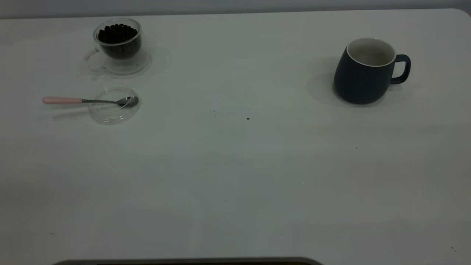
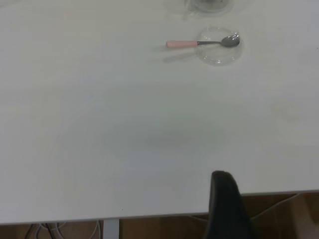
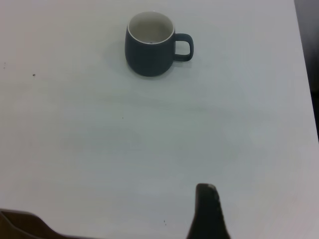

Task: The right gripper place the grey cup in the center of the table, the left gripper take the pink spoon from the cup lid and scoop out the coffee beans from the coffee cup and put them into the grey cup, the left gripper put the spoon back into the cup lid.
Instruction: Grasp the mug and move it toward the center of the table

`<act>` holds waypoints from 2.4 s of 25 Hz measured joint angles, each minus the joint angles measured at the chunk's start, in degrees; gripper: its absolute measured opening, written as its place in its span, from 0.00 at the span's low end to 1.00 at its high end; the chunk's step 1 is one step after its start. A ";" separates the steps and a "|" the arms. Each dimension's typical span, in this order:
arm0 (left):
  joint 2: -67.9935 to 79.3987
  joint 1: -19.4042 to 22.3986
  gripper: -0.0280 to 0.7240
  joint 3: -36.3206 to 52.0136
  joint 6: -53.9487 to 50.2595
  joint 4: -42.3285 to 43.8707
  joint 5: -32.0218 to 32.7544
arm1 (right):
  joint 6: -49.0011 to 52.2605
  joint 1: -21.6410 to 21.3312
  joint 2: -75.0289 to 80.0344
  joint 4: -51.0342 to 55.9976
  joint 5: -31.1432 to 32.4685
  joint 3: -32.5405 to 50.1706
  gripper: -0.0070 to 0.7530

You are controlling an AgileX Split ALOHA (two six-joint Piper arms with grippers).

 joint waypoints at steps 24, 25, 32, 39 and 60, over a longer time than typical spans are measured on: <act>0.00 0.00 0.71 0.00 -0.07 0.00 0.00 | -8.49 0.00 32.31 -3.04 -8.90 -12.36 0.89; 0.00 0.00 0.71 0.00 -0.07 0.00 0.00 | -10.60 0.00 37.62 -3.16 -10.63 -13.56 0.89; 0.00 0.00 0.71 0.00 -0.07 0.00 0.00 | -28.62 0.00 64.44 -3.16 -20.43 -20.48 0.90; 0.00 0.00 0.71 0.00 -0.07 0.00 0.00 | -40.08 0.00 87.37 -3.20 -28.47 -26.81 0.89; 0.00 0.00 0.71 0.00 0.07 0.00 0.00 | -58.53 2.51 123.13 -3.20 -45.18 -44.95 0.84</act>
